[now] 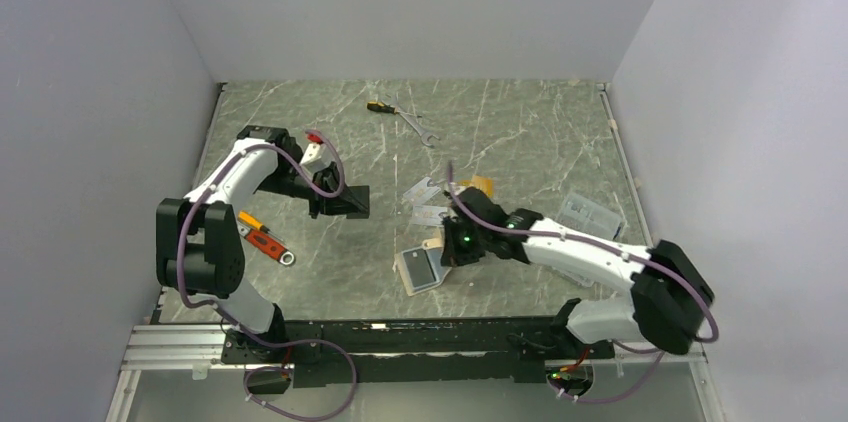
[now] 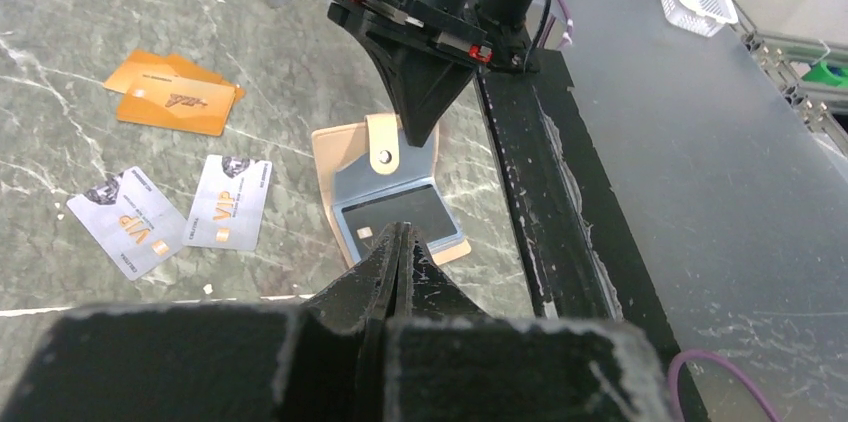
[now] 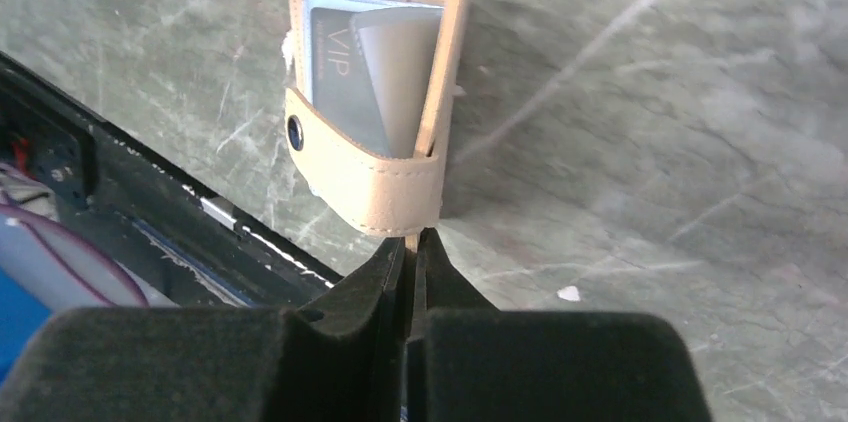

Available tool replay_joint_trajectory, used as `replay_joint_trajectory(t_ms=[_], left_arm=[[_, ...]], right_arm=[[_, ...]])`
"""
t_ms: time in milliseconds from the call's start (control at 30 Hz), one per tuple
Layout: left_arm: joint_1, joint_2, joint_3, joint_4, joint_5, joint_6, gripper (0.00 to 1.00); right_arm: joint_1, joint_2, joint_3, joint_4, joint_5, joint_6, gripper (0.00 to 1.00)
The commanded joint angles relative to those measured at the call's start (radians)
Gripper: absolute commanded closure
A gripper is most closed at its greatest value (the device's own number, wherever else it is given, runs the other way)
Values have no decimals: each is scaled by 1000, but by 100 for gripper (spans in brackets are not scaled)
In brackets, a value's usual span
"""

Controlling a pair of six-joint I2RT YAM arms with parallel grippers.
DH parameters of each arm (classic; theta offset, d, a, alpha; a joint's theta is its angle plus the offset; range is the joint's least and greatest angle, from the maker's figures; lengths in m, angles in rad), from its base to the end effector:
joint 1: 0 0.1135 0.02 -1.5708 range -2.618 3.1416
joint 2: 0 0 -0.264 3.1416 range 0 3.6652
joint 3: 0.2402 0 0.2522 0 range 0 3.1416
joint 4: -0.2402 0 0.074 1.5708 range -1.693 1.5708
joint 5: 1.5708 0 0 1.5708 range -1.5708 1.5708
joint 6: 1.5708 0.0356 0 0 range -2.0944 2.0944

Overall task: Put the credit cards into the card holder
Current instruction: Close the card holder at the center of the board.

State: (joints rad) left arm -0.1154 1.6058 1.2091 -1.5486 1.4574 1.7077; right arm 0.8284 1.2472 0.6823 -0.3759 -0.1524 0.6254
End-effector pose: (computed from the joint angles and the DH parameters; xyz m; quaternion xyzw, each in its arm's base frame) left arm 0.2441 -0.0639 0.2654 0.5035 0.5470 -0.5569 0.3704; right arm 0.1579 0.1801 0.1951 -0.1195 0.9408 0.2594 0.1827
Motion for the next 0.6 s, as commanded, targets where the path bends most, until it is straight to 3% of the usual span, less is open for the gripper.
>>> replay_joint_trajectory(t_ms=[0,267,500,567], left_arm=[[-7,-23,-27,96,-46,-47,100],[-12,-144,-131,458,-203,-391,100],[-4,-131,-143,474,-229,-417,100],[4,-130,-148,486,-235,-435,100]], right_arm=[[124,148,208,-189,194,-63,93],[301,341,415,-320,333,-46,77],[398,420,534,-380,385,-49,54],[412,430,555,-395,397,-55,51]])
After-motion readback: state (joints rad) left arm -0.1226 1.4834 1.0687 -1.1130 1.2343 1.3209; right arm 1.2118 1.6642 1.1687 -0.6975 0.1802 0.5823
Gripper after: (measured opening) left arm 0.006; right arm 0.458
